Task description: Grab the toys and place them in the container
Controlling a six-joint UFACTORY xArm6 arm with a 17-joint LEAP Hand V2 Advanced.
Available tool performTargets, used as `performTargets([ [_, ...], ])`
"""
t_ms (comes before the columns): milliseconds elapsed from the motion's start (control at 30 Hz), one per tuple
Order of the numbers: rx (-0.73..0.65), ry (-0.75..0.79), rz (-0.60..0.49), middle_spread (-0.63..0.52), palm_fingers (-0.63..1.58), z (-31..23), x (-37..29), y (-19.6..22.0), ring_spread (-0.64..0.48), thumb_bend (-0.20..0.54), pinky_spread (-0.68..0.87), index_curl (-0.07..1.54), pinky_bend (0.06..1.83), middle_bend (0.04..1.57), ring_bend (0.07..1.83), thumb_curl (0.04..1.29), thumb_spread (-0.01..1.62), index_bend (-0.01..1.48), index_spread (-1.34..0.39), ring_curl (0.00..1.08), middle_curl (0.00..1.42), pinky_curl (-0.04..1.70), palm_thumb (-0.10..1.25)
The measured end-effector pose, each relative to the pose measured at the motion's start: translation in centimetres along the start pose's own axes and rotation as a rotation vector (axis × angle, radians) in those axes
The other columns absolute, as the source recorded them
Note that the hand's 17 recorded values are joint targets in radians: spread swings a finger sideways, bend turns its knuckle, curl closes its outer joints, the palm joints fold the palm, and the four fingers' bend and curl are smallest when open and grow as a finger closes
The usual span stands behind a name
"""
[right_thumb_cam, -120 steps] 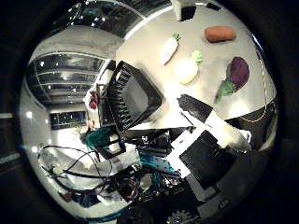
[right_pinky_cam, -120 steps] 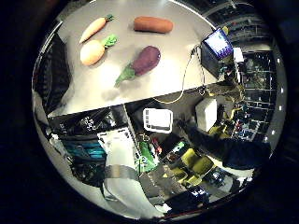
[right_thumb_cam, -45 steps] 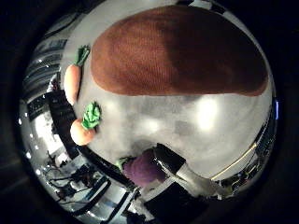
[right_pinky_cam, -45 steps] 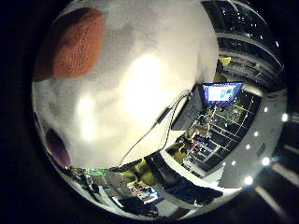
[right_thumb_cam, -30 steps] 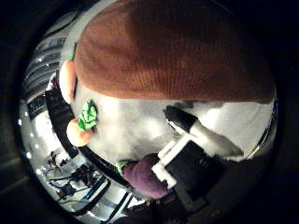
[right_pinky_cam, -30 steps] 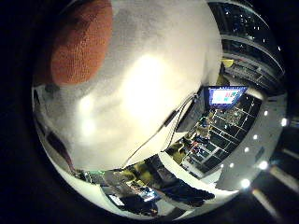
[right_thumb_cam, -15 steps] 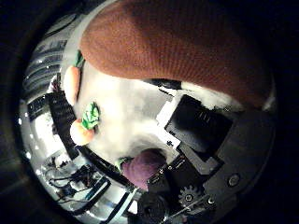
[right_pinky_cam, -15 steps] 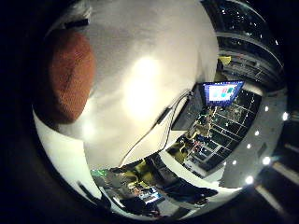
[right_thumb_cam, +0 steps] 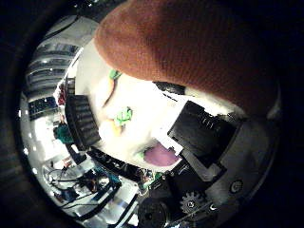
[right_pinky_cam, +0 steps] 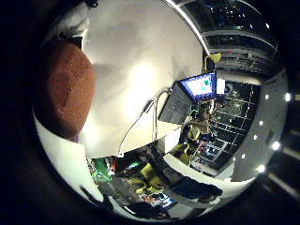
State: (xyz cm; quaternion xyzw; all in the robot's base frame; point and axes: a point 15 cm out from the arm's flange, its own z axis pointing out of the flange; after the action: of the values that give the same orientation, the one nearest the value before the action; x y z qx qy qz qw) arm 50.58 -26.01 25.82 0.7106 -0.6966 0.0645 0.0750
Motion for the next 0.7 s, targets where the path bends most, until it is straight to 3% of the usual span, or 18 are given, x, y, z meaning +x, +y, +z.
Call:
performTargets([
  [333,0.083,-0.136,-0.126,-0.11,1.07,-10.7,-14.4,1.5,-0.26,-0.010,-0.20,0.87,1.21,1.41,1.30,0.45,1.17,1.16,-0.23,0.83,0.74,1.08,1.03],
  [700,0.091,-0.242,-0.334,-0.10,1.08,-16.0,-33.4,4.3,-0.26,-0.011,-0.20,0.87,1.13,1.42,1.28,0.49,1.19,1.15,-0.22,0.86,0.72,1.21,1.03],
])
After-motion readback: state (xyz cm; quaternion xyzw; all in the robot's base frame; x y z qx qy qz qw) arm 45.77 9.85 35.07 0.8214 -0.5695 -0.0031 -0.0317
